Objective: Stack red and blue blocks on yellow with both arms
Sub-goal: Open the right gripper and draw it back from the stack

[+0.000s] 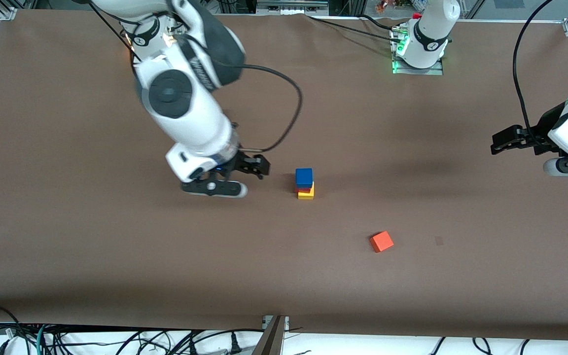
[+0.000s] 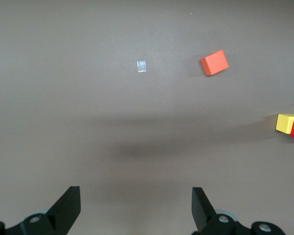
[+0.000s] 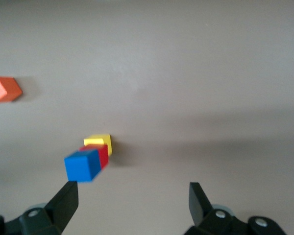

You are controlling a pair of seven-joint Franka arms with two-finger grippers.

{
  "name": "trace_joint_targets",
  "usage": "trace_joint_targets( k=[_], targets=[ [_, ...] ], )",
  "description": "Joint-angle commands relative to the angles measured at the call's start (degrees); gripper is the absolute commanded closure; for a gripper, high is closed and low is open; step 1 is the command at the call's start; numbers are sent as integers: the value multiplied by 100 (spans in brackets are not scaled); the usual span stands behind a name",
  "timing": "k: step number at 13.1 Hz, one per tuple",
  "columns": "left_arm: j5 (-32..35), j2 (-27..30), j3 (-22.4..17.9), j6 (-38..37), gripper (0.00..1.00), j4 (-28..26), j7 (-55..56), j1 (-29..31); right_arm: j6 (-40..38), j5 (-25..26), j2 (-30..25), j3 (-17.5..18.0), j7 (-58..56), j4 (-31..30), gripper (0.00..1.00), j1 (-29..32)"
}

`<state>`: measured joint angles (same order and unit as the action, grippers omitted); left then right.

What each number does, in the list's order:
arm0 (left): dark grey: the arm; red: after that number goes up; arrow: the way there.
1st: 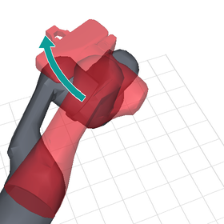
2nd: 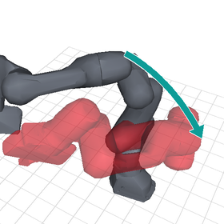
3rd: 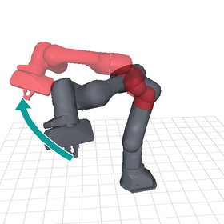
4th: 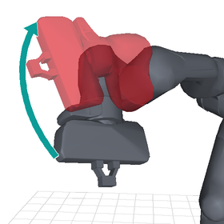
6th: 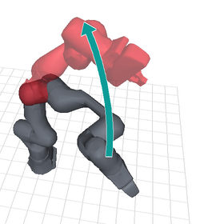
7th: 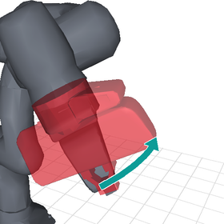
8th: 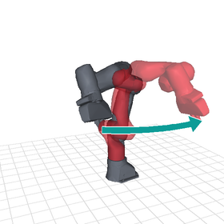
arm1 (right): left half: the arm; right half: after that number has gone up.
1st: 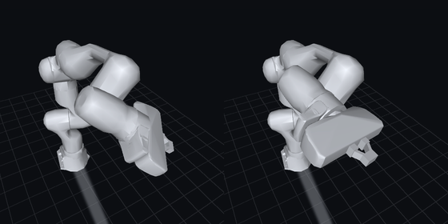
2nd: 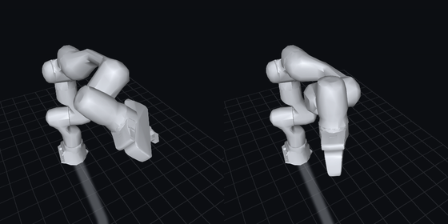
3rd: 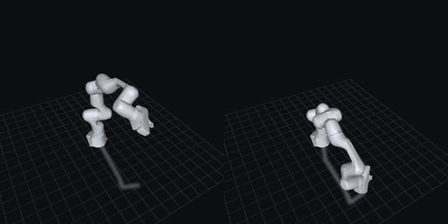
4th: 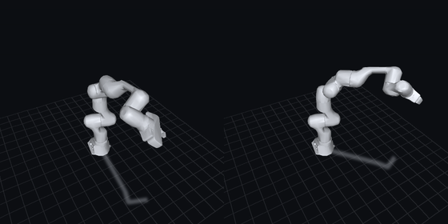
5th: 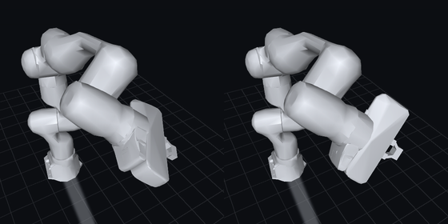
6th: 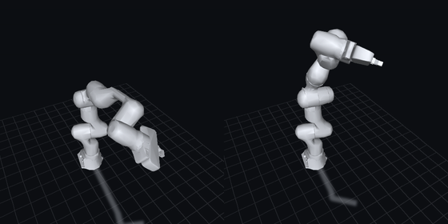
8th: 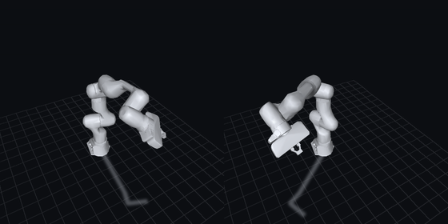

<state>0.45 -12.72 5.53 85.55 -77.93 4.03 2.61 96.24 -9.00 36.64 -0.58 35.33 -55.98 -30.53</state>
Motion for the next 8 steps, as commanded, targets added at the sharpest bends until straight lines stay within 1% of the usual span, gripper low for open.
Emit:
trace_joint_targets(
  k=[1, 2, 4, 5, 6, 8],
  targets=[
    [-97, -81, 0, -65, 0, 182, -42, 20, -333, -190, -787, 58, -621, -842, 0, 362],
    [-97, -81, 0, -65, 0, 182, -42, 29, -447, -190, -1138, 6, -859, -1184, 0, 459],
    [-97, -81, 0, -65, 0, 182, -42, 29, -711, -190, -1894, -432, -1394, -1905, 0, 469],
    [-97, -81, -8, -65, 0, 182, -42, 29, -903, -172, -2220, -626, -1711, -2152, 0, 469],
    [-97, -81, -9, -65, 0, 182, -42, 29, -1079, -111, -2475, -810, -1818, -2328, 0, 460],
    [-97, -81, -17, -65, 0, 182, -42, 29, -1335, 29, -2819, -1048, -2142, -2557, 0, 460]
  ],
)
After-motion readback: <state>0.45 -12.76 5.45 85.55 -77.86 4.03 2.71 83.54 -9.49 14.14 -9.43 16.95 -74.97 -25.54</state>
